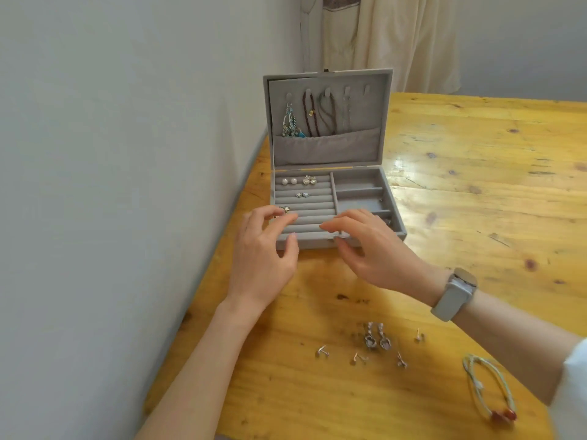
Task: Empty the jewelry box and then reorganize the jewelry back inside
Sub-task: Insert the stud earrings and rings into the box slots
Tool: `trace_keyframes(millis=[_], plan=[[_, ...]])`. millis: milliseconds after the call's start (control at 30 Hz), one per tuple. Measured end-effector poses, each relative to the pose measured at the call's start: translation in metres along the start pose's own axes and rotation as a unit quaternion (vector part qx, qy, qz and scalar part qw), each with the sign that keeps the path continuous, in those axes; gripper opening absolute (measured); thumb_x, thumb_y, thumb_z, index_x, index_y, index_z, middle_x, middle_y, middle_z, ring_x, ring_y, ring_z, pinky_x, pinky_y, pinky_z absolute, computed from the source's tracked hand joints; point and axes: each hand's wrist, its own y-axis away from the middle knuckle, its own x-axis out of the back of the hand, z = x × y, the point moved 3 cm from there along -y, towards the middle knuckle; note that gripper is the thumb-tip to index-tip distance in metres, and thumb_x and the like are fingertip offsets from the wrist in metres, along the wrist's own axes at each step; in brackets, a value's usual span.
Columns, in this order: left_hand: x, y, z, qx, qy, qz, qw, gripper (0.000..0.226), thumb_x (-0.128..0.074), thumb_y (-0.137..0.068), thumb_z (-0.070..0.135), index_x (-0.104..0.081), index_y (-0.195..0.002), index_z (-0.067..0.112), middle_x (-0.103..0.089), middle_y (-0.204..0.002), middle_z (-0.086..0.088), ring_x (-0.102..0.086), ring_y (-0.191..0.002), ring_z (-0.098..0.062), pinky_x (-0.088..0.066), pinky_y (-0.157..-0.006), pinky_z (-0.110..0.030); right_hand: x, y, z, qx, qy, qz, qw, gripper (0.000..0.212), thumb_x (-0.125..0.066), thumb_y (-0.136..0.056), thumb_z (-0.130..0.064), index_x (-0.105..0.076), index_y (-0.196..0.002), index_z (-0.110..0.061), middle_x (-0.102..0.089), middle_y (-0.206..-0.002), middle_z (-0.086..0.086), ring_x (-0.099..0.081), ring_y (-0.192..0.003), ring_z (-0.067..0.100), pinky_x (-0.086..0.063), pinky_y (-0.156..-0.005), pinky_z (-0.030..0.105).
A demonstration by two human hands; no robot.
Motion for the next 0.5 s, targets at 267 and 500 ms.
trace_keyframes(millis=[267, 500], plan=[[-0.017, 0.069, 0.052, 0.043, 0.119, -0.246, 0.961, 0.013, -0.059, -0.087, 0.026, -0.067, -0.097, 0.026, -0.056, -0.093, 0.013, -0.052, -0.084, -0.003, -0.04, -0.081, -0.018, 0.015, 0.1, 0.006, -0.081, 0.024, -0.091, 0.992, 0.02, -0.054, -0.089, -0.026, -0.061, -0.107, -0.026, -0.053, -0.091, -0.015, -0.043, -0.091, 0.008, -0.036, -0.083, 0.026], [-0.027, 0.073, 0.073, 0.041, 0.064, -0.278, 0.958, 0.019, -0.061, -0.085, 0.032, -0.067, -0.102, 0.027, -0.051, -0.089, 0.016, -0.046, -0.086, -0.005, -0.039, -0.094, -0.037, 0.002, 0.107, -0.002, -0.1, 0.051, -0.053, 0.992, 0.014, -0.054, -0.088, -0.033, -0.059, -0.099, -0.027, -0.047, -0.09, -0.016, -0.035, -0.087, 0.006, -0.023, -0.078, 0.025]])
